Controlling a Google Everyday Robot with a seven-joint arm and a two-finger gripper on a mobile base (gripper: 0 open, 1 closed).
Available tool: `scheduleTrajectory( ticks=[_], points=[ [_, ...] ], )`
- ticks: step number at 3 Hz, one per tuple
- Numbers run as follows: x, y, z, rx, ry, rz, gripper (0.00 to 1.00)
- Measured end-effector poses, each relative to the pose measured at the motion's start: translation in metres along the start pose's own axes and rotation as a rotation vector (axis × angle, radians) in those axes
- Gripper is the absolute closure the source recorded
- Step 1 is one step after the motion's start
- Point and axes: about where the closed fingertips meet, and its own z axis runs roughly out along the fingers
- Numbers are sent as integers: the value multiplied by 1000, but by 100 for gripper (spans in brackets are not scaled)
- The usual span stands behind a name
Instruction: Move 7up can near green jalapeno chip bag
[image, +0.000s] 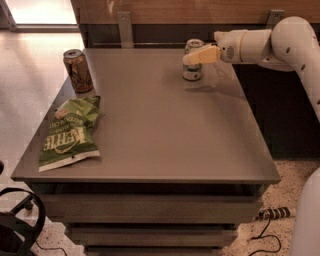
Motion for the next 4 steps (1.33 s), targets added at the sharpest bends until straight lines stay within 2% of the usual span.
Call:
scheduleTrajectory(
  ticks=[1,2,4],
  points=[
    [6,3,20,-11,-16,6,0],
    [18,5,34,0,-1,19,18],
    [18,8,40,-10,-1,20,64]
  ],
)
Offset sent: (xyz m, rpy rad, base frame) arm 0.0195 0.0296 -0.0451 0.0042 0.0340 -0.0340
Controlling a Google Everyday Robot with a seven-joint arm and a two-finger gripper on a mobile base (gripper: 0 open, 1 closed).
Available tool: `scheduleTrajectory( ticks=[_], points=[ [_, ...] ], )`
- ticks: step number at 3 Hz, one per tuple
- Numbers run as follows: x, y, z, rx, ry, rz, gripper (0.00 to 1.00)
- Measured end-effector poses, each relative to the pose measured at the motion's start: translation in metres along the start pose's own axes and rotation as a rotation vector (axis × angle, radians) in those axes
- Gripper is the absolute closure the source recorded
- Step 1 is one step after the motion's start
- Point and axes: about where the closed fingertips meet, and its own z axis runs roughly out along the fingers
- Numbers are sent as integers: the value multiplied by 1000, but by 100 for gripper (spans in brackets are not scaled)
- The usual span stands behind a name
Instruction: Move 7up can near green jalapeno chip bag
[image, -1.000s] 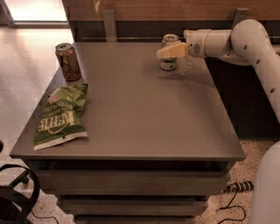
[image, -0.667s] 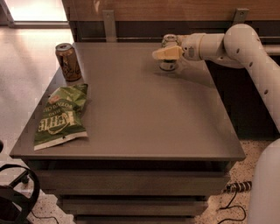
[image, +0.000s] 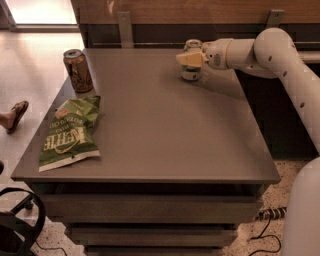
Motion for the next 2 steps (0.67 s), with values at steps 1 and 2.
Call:
scheduleTrajectory(
  ticks=[1,2],
  points=[
    [0,2,3,-5,1,1,89],
    [1,4,6,-9,1,1,100]
  ],
)
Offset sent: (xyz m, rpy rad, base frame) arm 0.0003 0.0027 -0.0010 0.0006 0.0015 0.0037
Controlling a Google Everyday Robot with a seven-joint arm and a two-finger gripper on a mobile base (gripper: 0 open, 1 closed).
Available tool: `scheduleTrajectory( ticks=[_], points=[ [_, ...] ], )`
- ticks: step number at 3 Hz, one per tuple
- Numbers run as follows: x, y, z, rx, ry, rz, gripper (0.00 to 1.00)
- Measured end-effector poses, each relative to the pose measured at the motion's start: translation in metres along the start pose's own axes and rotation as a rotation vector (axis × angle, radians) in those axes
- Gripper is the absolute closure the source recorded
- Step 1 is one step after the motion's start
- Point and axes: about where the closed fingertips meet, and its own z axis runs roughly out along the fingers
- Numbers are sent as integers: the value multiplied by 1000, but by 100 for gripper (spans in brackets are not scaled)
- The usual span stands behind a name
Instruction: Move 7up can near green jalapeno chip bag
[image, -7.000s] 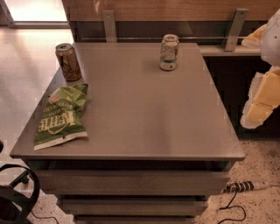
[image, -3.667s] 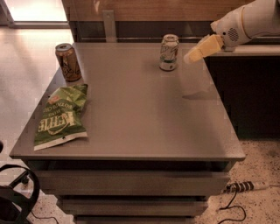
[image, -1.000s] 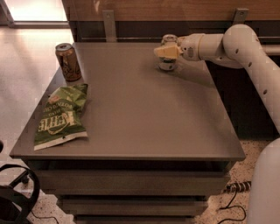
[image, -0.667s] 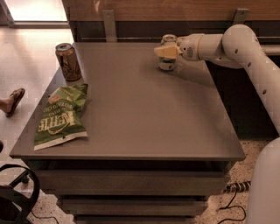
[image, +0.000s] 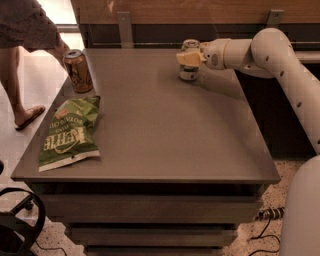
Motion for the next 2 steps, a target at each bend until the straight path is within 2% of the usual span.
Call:
scheduleTrajectory(
  ticks=[1,2],
  points=[
    [-14,3,-12,-28,-4,3,100],
    [-36,14,-44,-49,-9,-4,100]
  ],
)
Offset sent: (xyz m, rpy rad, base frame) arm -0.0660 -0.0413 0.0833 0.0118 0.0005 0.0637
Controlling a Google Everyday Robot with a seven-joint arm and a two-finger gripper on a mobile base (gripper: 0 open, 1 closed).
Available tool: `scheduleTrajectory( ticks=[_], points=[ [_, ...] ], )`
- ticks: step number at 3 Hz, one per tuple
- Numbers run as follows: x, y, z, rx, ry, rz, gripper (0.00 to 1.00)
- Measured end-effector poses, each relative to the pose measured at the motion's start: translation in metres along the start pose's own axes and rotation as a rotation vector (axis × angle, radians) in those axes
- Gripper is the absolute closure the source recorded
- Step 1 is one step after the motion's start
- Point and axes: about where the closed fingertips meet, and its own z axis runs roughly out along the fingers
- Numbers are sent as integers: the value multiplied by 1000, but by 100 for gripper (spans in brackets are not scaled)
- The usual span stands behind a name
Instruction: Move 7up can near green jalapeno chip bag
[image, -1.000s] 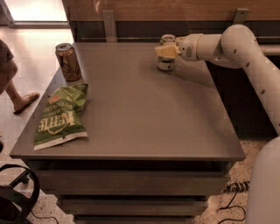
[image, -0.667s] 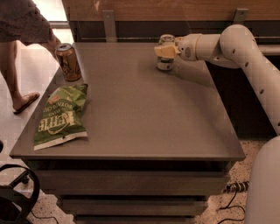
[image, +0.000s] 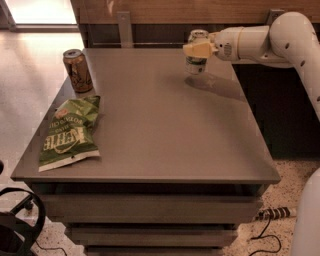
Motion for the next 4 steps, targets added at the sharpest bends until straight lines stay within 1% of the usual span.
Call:
scheduleTrajectory(
  ticks=[1,2,3,4],
  points=[
    [-12,19,-27,-6,4,-11,100],
    [-20,52,-50,-3,6,-27,100],
    [-20,97,-61,-8,6,-45,100],
    [-10,146,-63,-36,14,-48,100]
  ],
)
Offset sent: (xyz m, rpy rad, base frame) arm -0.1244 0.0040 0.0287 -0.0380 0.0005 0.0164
